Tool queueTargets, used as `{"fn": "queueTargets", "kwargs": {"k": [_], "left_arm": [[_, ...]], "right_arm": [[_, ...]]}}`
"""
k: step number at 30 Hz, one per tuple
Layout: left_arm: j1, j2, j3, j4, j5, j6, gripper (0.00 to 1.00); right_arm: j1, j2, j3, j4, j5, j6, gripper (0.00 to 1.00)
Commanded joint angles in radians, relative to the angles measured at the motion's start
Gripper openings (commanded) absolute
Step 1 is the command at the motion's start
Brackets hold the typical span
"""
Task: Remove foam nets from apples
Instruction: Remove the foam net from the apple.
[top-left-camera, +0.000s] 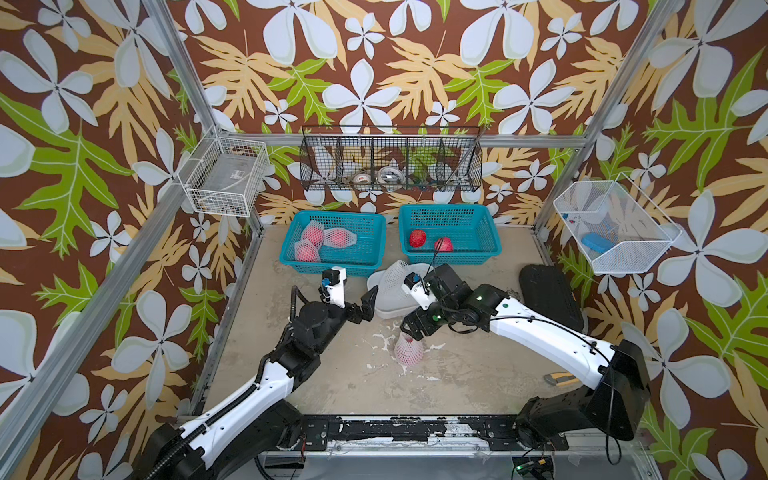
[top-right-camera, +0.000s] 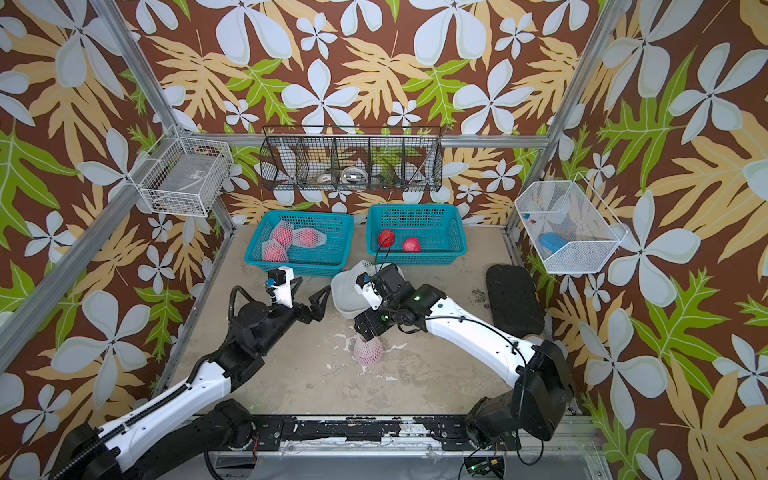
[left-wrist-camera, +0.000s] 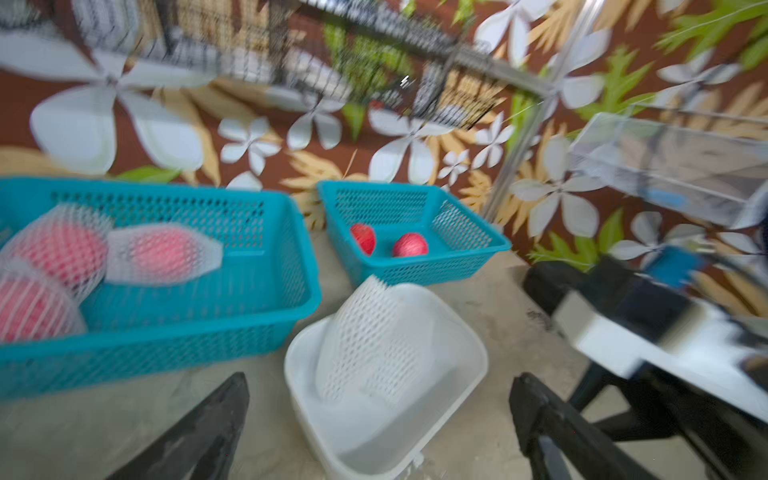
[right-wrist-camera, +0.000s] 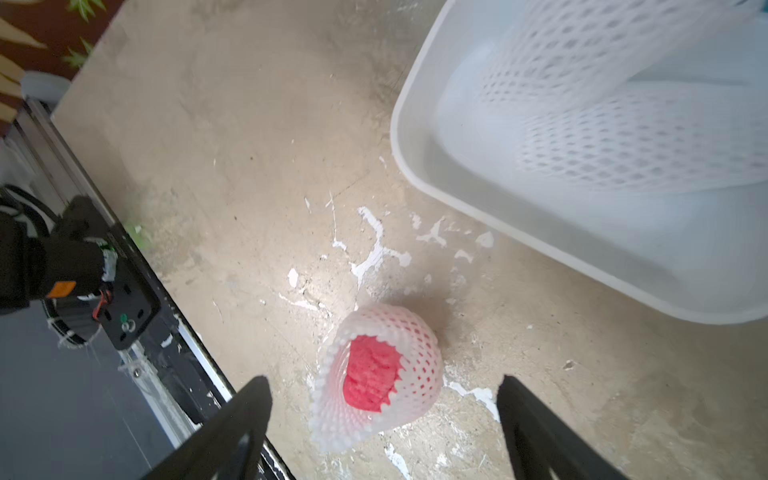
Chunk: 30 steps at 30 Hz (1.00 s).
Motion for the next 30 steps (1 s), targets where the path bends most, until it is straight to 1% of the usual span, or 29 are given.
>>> {"fn": "queueTargets", "kwargs": {"k": [1, 3, 6, 10, 16, 17, 18, 20, 22, 24, 27, 29, 30], "left_arm": [[0.019, 0.051, 0.033, -0.240, 0.036, -0.108, 1.00], [0.019, 0.077, 0.032, -0.247, 0.069, -0.096, 1.00], [0.019, 0.105, 0.030, -0.268, 0.065, -0.092, 1.00], [0.019, 0.148, 0.027, -0.255, 0.091, -0.080, 1.00], [0.019, 0.180, 0.013, -0.206, 0.116, -0.088, 1.00], [0.019, 0.183, 0.013, -0.206, 0.115, -0.087, 1.00], [0.020, 0.184, 0.013, -0.208, 0.115, -0.082, 1.00], [0.019, 0.184, 0.015, -0.220, 0.114, -0.077, 1.00], [0.019, 0.193, 0.023, -0.229, 0.114, -0.075, 1.00], [0.019, 0.213, 0.048, -0.249, 0.130, -0.075, 1.00], [0.020, 0.237, 0.071, -0.252, 0.139, -0.083, 1.00], [0.019, 0.244, 0.075, -0.251, 0.133, -0.080, 1.00], [0.019, 0.246, 0.076, -0.251, 0.128, -0.077, 1.00]], "right_arm": [[0.035, 0.046, 0.028, -0.083, 0.112, -0.017, 0.92], [0.039, 0.096, 0.041, -0.120, 0.139, -0.012, 0.92], [0.056, 0.124, 0.045, -0.133, 0.162, -0.013, 0.93], [0.063, 0.149, 0.040, -0.108, 0.150, -0.005, 0.94], [0.075, 0.188, 0.060, -0.089, 0.108, -0.005, 0.84], [0.076, 0.188, 0.064, -0.089, 0.106, -0.006, 0.80], [0.076, 0.189, 0.066, -0.091, 0.105, -0.008, 0.74], [0.076, 0.189, 0.073, -0.097, 0.101, -0.016, 0.58], [0.076, 0.187, 0.074, -0.093, 0.101, -0.018, 0.39], [0.076, 0.197, 0.086, -0.097, 0.092, -0.019, 0.25], [0.076, 0.214, 0.104, -0.105, 0.062, -0.024, 0.11], [0.076, 0.210, 0.119, -0.109, 0.051, -0.024, 0.08], [0.076, 0.205, 0.129, -0.115, 0.051, -0.024, 0.03]]}}
